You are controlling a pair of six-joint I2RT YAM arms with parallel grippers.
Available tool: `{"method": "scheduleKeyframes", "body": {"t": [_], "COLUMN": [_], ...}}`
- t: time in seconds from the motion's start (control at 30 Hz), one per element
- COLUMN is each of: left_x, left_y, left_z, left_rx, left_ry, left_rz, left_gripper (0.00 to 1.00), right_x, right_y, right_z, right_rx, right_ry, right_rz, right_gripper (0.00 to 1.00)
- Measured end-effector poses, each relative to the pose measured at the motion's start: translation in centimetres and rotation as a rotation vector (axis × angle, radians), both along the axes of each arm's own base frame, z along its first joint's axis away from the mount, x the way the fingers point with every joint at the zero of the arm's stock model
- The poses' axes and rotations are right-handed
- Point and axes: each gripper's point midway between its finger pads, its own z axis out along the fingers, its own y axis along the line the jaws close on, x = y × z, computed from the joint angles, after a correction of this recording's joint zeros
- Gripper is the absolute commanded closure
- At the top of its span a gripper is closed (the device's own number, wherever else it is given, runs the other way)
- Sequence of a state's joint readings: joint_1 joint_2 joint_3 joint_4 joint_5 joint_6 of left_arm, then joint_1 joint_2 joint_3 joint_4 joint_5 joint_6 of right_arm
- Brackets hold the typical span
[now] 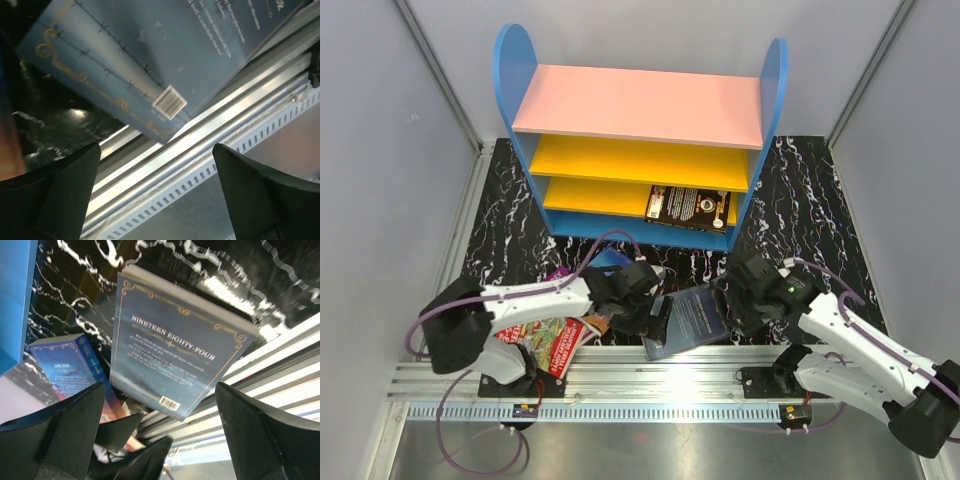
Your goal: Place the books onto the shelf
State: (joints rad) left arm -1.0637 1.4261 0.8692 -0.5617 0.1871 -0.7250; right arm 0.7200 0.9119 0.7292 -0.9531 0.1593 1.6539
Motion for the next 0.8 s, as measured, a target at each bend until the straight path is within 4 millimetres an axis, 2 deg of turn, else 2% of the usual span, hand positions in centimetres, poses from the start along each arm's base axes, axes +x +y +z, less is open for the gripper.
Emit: {"method": "scheduleKeyframes", "body": {"t": [0.17,0.27,0.43,0.6,0.73,0.8], "left_x": [-0.2,0.5,1.0,1.4,1.5,1.4], "left_y": [-1.0,-2.1,-2.6,-3.7,-4.0,-3.9], "left_z": [-3.5,-3.3,-3.4,-3.3,-3.3,-3.4], "left_rx": [0.07,0.05,0.044,0.033,0.033,0.038], "left_ry": [0.074,0.073,0.081,0.085,0.078,0.079], "left_rz": [0.066,0.12,0.184,0.225,0.24,0.245], "left_gripper": [0.01,0.01,0.01,0.01,0.01,0.01], "right_x": [-0.2,-0.1,0.8,1.3,3.5,4.7], "right_y": [-1.1,-1.2,-1.9,-3.6,-2.5,-2.0], "right_z": [-0.9,-2.1,-4.4,-8.6,-8.7,-8.6], "right_rx": [-0.083,-0.124,-0.155,-0.167,-0.153,-0.167], "right_ry": [0.011,0.029,0.013,0.044,0.0,-0.014], "right_rz": [0.032,0.056,0.066,0.027,0.067,0.102], "right_gripper": [0.0,0.0,0.0,0.01,0.03,0.07]}}
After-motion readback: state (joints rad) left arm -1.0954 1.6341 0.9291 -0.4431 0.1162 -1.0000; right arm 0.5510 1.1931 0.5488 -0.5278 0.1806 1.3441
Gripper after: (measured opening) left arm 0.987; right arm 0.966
